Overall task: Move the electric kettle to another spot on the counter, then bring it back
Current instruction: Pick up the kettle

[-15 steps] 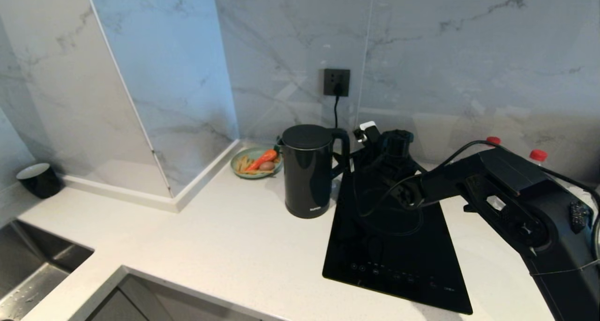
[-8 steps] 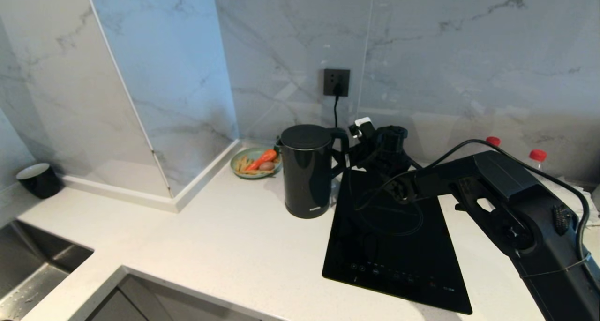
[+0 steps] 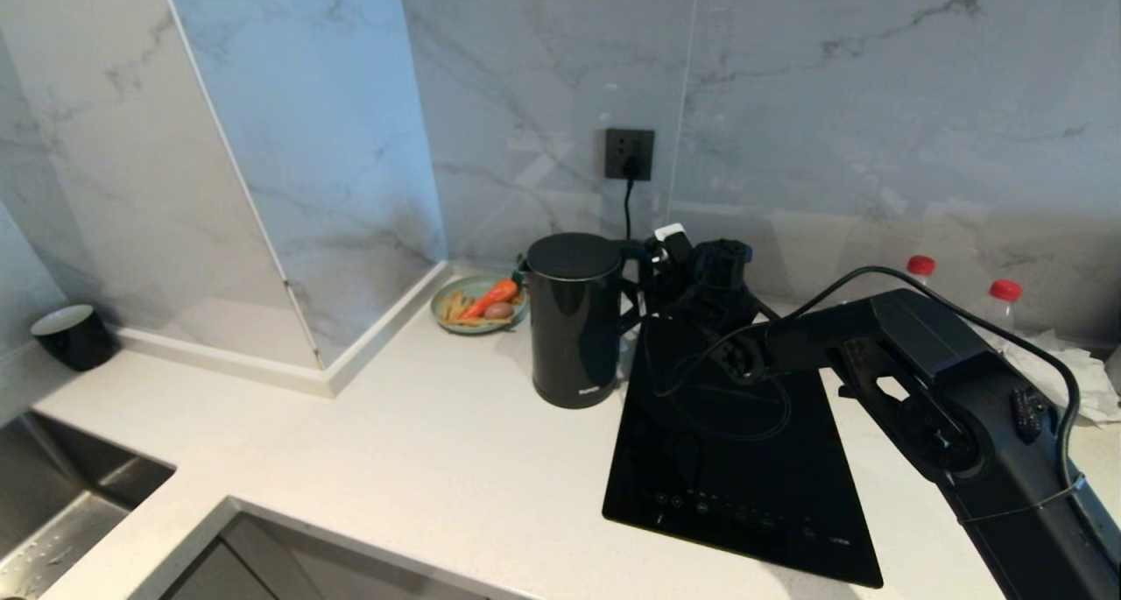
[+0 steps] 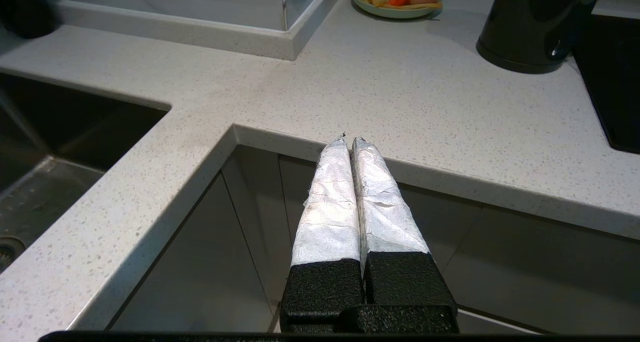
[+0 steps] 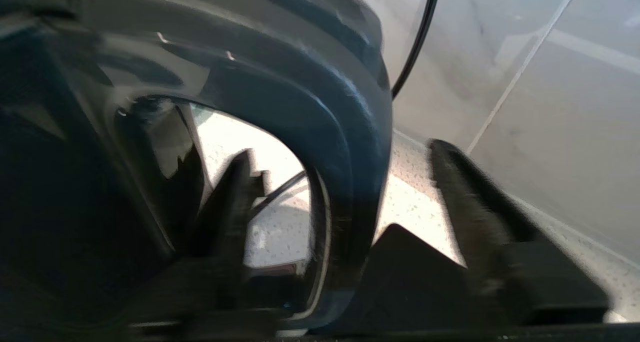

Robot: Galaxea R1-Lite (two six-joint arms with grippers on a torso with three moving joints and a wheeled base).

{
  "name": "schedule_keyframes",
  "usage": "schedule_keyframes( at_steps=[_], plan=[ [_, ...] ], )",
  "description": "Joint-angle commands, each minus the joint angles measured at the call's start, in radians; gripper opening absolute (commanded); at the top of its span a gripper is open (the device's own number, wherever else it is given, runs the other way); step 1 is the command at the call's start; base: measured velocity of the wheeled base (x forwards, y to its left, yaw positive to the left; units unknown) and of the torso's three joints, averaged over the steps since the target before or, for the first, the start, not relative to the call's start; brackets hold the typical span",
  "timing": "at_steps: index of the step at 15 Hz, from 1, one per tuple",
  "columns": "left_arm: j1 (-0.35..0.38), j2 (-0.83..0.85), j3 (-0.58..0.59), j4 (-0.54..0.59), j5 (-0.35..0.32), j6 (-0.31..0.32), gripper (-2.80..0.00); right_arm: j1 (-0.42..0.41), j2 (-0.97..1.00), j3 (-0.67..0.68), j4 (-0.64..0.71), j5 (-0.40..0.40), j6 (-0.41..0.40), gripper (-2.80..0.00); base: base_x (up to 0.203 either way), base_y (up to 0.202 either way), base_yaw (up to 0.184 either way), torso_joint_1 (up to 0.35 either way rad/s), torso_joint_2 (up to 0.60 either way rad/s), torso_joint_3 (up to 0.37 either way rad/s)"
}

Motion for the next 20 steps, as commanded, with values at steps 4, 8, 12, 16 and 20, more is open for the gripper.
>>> schedule_keyframes(
  at_steps=[4, 8, 12, 16, 20],
  plan=[
    [0.0, 0.0, 0.0, 0.0, 0.001, 0.0, -2.8, -0.001, -0.011, 0.009, -0.031, -0.011, -0.006, -2.8, 0.0, 0.0, 0.0, 0.0, 0.0, 0.0],
    [0.0, 0.0, 0.0, 0.0, 0.001, 0.0, -2.8, -0.001, -0.041, 0.077, -0.121, -0.016, -0.005, -2.8, 0.0, 0.0, 0.0, 0.0, 0.0, 0.0],
    [0.0, 0.0, 0.0, 0.0, 0.001, 0.0, -2.8, 0.001, -0.054, 0.089, -0.151, -0.044, -0.007, -2.8, 0.0, 0.0, 0.0, 0.0, 0.0, 0.0],
    [0.0, 0.0, 0.0, 0.0, 0.001, 0.0, -2.8, 0.0, -0.075, 0.089, -0.151, -0.047, -0.004, -2.8, 0.0, 0.0, 0.0, 0.0, 0.0, 0.0],
    [0.0, 0.0, 0.0, 0.0, 0.001, 0.0, -2.8, 0.001, -0.081, 0.089, -0.169, -0.063, -0.001, -2.8, 0.0, 0.0, 0.0, 0.0, 0.0, 0.0]
  ],
)
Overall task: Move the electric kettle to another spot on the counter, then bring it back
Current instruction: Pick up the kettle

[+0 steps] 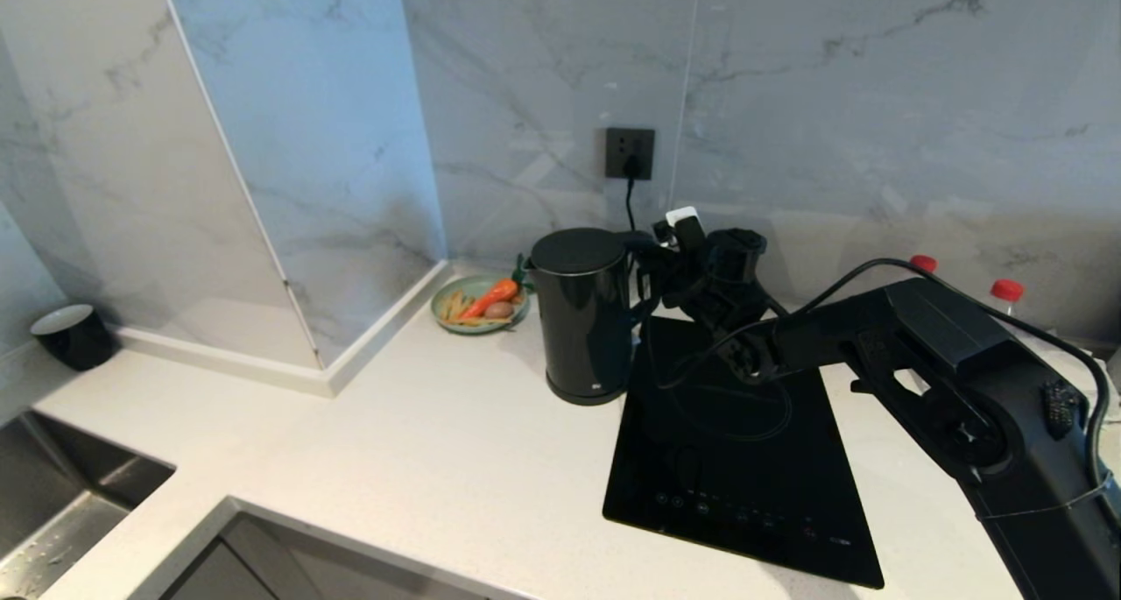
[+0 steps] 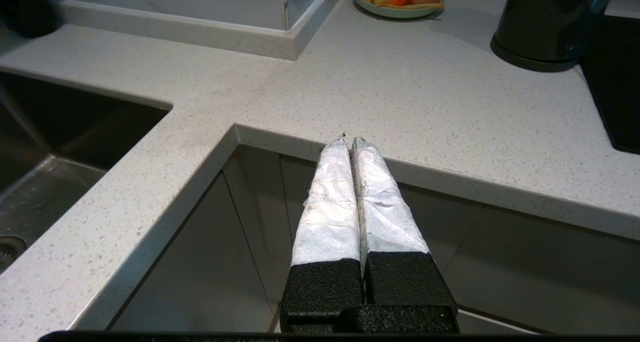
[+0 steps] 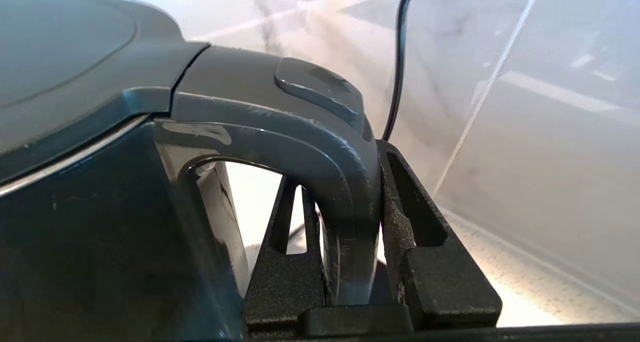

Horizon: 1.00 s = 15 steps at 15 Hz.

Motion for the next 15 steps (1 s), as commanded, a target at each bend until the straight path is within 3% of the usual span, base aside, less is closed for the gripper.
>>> schedule_keyframes(
  at_steps=[1, 15],
  plan=[
    [0.0, 0.0, 0.0, 0.0, 0.0, 0.0, -2.8, 0.002, -0.011, -0.001, -0.02, -0.004, 0.001, -2.8, 0.0, 0.0, 0.0, 0.0, 0.0, 0.0],
    [0.0, 0.0, 0.0, 0.0, 0.0, 0.0, -2.8, 0.033, -0.023, -0.034, -0.032, -0.043, 0.06, -2.8, 0.0, 0.0, 0.0, 0.0, 0.0, 0.0]
  ],
)
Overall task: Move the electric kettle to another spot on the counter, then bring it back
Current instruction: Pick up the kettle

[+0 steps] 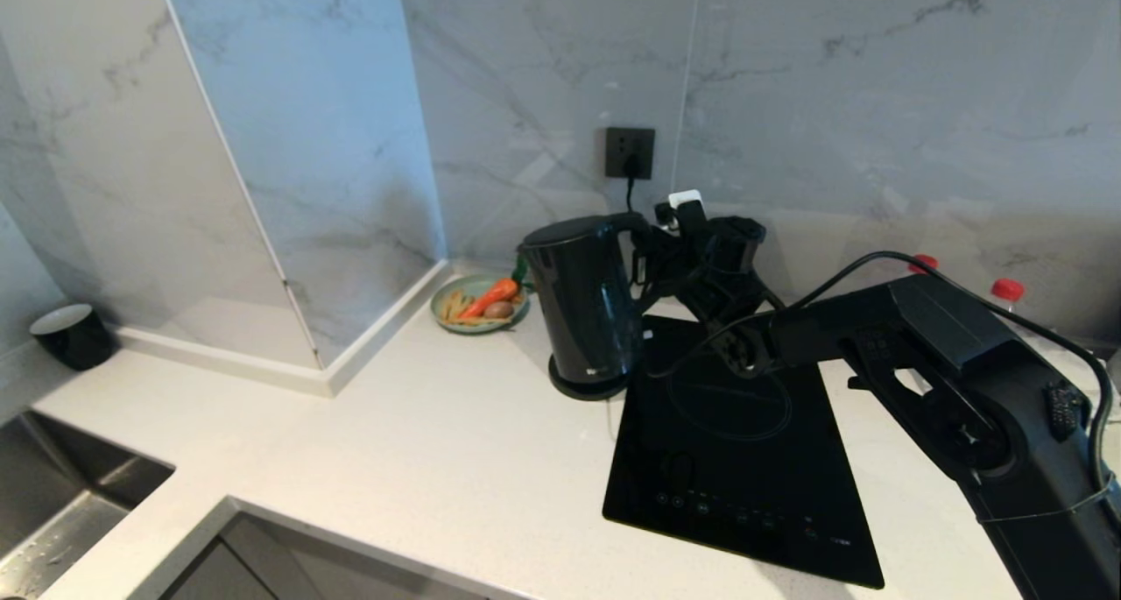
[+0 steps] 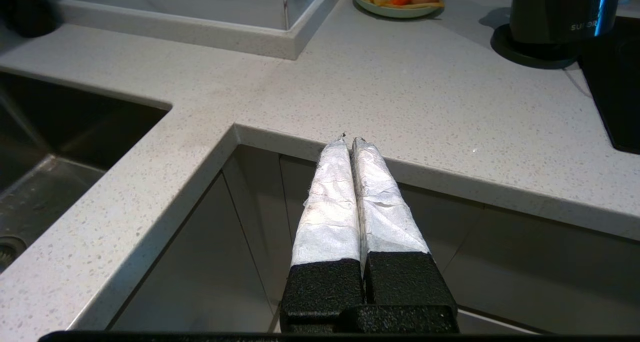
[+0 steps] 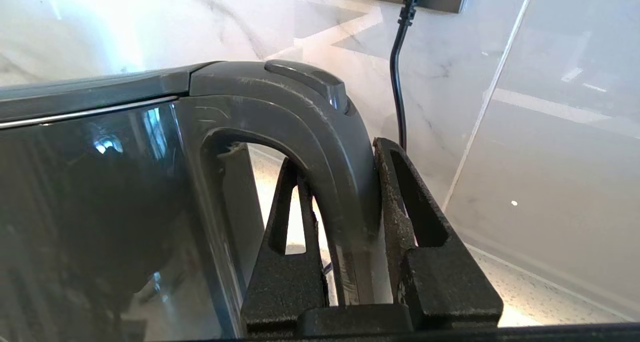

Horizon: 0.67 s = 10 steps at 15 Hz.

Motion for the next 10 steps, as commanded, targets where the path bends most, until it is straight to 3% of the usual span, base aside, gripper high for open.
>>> schedule_keyframes(
  at_steps=[1, 10],
  plan=[
    [0.0, 0.0, 0.0, 0.0, 0.0, 0.0, -2.8, 0.001, -0.019, 0.0, -0.006, 0.0, 0.0, -2.8, 0.0, 0.0, 0.0, 0.0, 0.0, 0.0],
    [0.0, 0.0, 0.0, 0.0, 0.0, 0.0, -2.8, 0.001, -0.051, 0.015, -0.037, -0.014, -0.001, -2.8, 0.0, 0.0, 0.0, 0.0, 0.0, 0.0]
  ],
)
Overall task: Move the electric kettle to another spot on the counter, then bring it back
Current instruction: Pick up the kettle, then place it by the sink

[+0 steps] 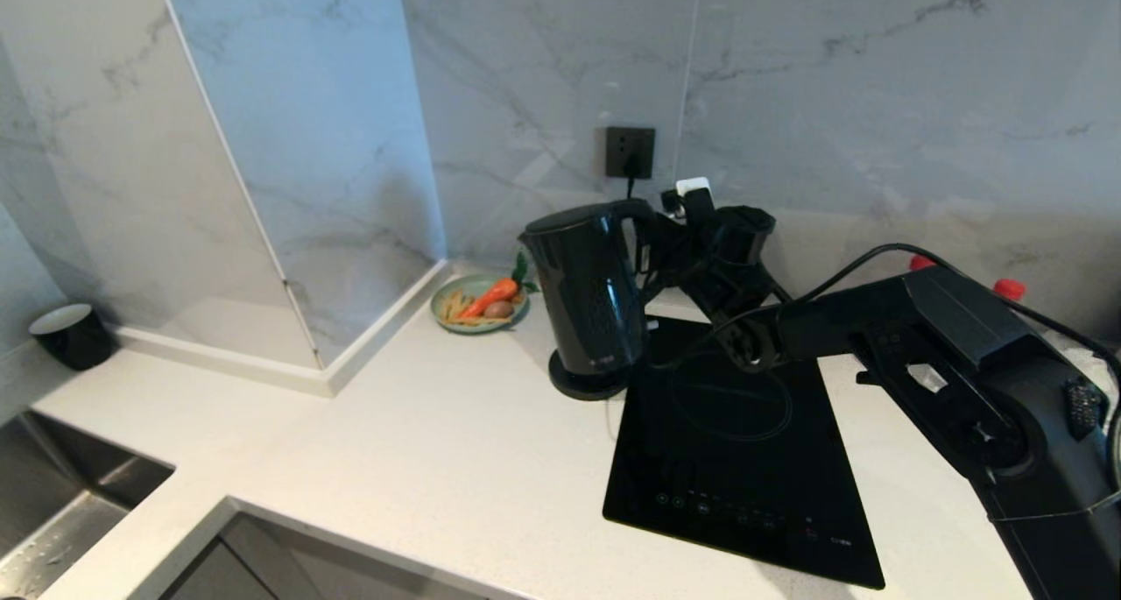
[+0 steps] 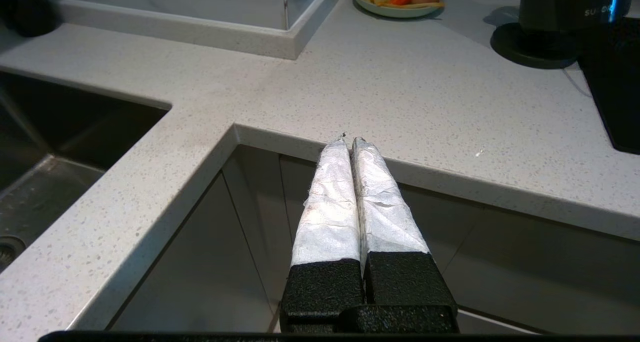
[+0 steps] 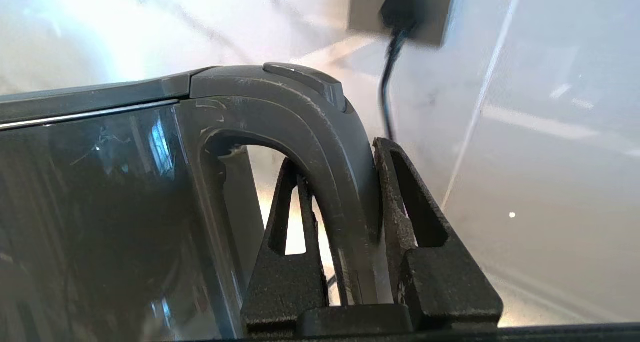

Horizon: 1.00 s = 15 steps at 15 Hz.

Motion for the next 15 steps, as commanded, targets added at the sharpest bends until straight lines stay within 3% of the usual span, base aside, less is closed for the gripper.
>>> schedule_keyframes(
  at_steps=[1, 15],
  plan=[
    [0.0, 0.0, 0.0, 0.0, 0.0, 0.0, -2.8, 0.0, -0.03, 0.006, -0.004, -0.002, -0.001, -2.8, 0.0, 0.0, 0.0, 0.0, 0.0, 0.0],
    [0.0, 0.0, 0.0, 0.0, 0.0, 0.0, -2.8, -0.047, -0.276, 0.311, -0.09, -0.001, -0.001, -2.8, 0.0, 0.0, 0.0, 0.0, 0.0, 0.0]
  ],
)
